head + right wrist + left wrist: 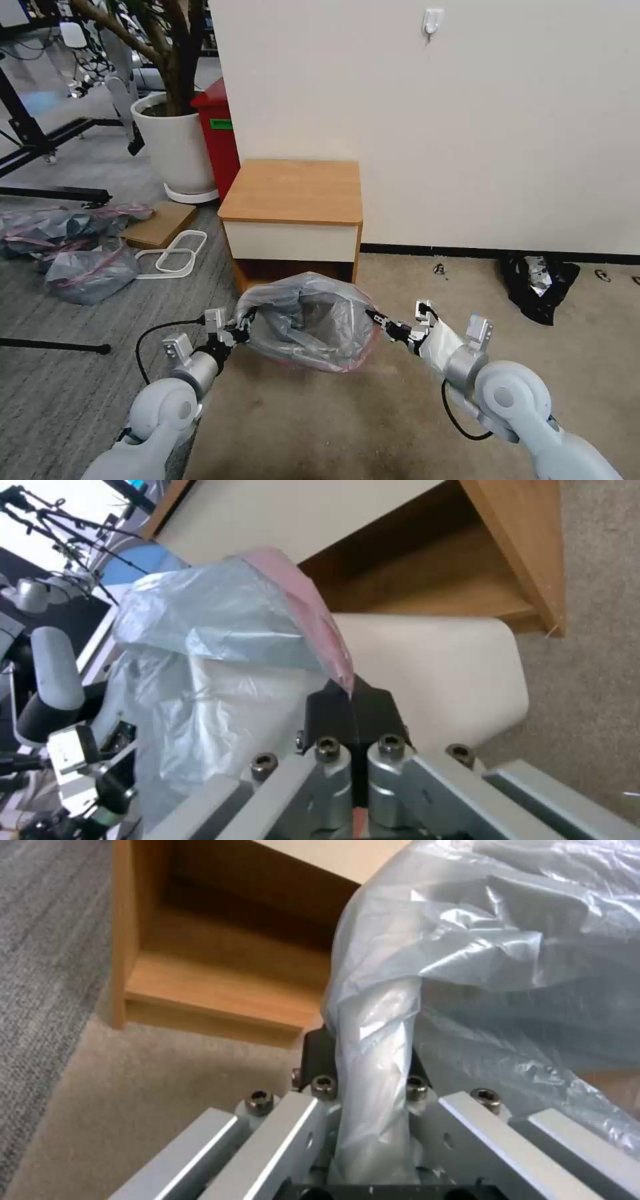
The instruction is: Pick up the garbage bag from the table and place it over the trash can.
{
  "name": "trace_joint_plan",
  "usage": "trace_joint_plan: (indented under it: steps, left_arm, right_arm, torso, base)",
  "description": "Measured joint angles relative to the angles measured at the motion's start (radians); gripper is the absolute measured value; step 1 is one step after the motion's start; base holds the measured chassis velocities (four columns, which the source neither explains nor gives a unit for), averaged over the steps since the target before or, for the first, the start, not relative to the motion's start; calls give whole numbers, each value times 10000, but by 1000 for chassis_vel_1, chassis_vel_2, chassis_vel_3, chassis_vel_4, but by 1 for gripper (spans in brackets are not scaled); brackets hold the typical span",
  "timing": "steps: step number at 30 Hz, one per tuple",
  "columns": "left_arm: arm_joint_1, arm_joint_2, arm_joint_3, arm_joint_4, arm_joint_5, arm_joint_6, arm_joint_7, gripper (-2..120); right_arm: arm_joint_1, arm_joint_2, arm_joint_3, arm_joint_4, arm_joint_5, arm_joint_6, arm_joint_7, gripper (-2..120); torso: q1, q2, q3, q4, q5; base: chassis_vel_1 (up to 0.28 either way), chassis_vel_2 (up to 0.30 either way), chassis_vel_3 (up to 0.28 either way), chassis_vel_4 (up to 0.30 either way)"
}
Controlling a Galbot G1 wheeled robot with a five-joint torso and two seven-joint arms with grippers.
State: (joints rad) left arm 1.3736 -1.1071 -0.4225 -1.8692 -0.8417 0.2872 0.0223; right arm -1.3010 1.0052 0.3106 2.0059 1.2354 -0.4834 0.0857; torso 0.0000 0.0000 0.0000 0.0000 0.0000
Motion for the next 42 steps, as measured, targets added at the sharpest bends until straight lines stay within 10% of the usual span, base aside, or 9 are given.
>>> trace_joint_plan:
  steps: [42]
  left_arm:
    - [531, 12, 280, -711, -144, 459, 32, 2]
  right_arm:
    - [1027, 1054, -1770, -3002, -2978, 2143, -364, 0]
  torso:
    - [0, 0, 0, 1, 1]
  base:
    - [0, 0, 0, 0]
